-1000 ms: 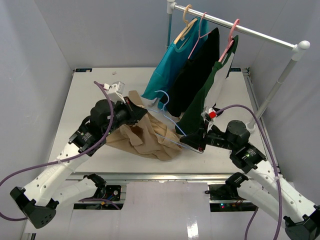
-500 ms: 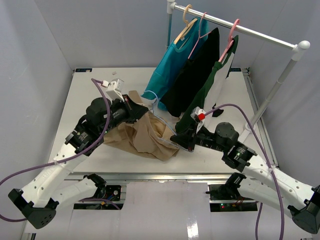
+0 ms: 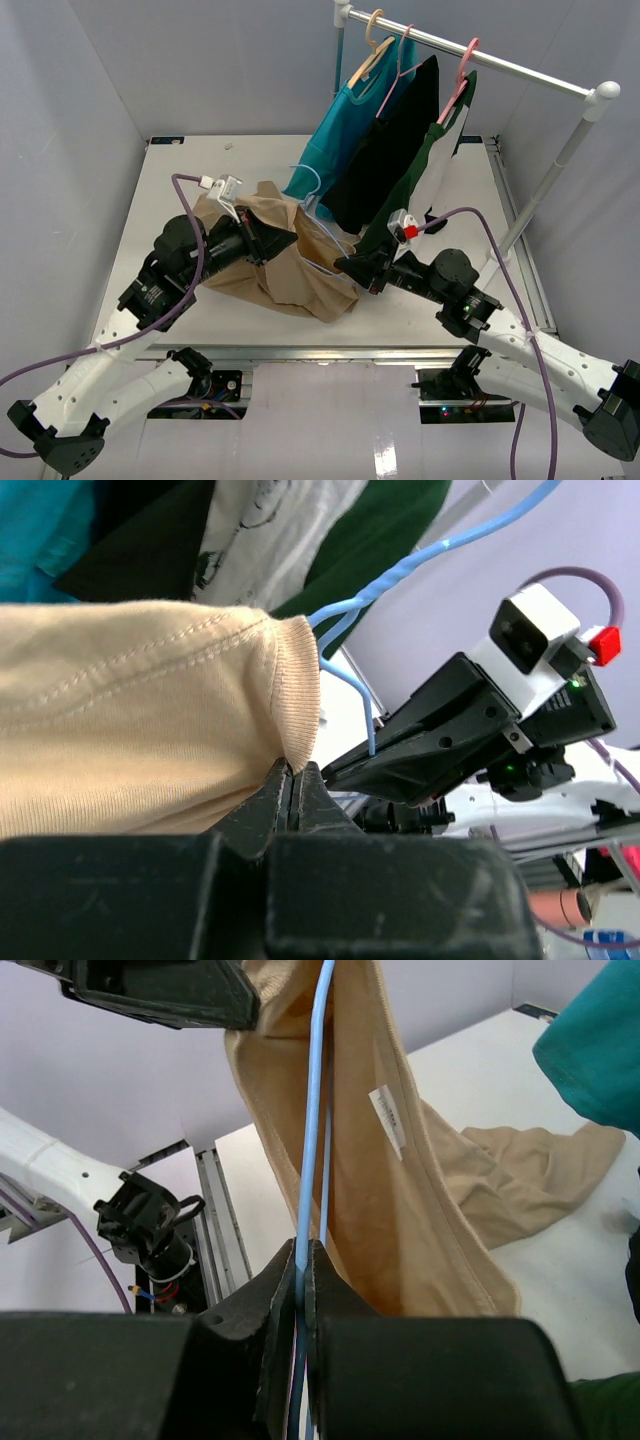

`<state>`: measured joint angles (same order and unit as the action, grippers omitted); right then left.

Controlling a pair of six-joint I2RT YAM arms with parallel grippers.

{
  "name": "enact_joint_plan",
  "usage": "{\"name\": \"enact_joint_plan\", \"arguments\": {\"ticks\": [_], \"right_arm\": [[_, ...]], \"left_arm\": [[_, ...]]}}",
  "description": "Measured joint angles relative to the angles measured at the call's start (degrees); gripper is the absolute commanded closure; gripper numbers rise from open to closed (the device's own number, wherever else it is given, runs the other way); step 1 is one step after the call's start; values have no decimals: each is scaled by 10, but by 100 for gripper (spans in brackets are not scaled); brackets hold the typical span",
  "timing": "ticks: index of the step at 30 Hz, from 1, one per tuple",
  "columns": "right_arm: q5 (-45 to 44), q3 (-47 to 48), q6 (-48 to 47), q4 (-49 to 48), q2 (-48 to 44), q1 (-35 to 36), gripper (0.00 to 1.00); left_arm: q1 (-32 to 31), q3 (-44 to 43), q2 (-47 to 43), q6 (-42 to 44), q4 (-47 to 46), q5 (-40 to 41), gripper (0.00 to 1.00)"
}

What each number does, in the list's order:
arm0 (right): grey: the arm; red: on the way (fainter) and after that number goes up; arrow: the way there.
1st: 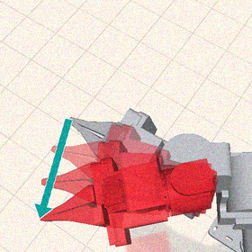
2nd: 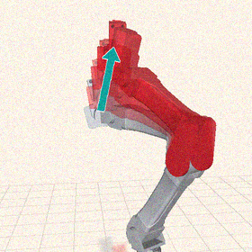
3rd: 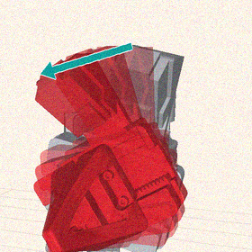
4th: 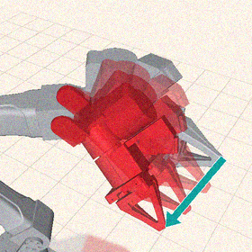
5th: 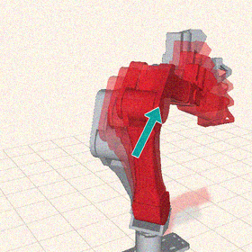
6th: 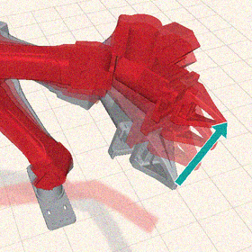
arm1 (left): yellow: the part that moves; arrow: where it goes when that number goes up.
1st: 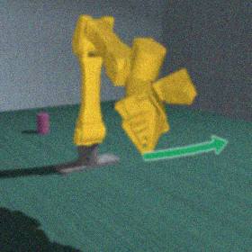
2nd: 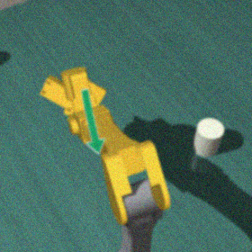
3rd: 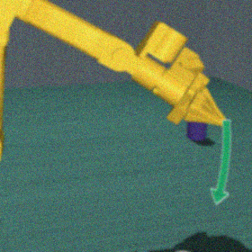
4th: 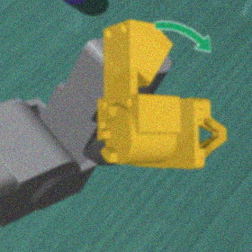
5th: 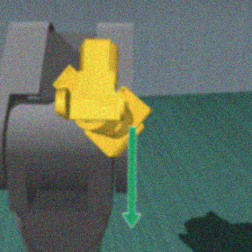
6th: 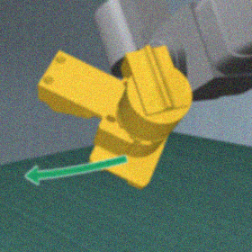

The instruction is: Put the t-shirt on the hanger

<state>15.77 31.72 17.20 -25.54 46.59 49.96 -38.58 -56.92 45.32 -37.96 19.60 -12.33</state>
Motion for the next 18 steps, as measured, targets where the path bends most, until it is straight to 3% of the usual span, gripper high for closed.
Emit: {"name": "enact_joint_plan", "arguments": {"ticks": [1,4,5,10,15,18], "right_arm": [[3,-10,1,-16,-2,0,92],[12,-38,0,-50,-18,0,92],[14,-45,-2,-58,-24,0,92],[24,-76,-13,-121,-54,0,92],[35,-99,-11,-180,-68,0,92],[48,-121,-12,-193,-93,0,92]], "left_arm": [[0,1,1,8,-1,-10,51],[0,-1,4,38,5,-31,18],[0,-4,4,47,10,-36,13],[0,-67,7,102,49,-55,10],[0,-140,10,170,89,-117,30],[0,-169,8,217,127,-137,30]]}}
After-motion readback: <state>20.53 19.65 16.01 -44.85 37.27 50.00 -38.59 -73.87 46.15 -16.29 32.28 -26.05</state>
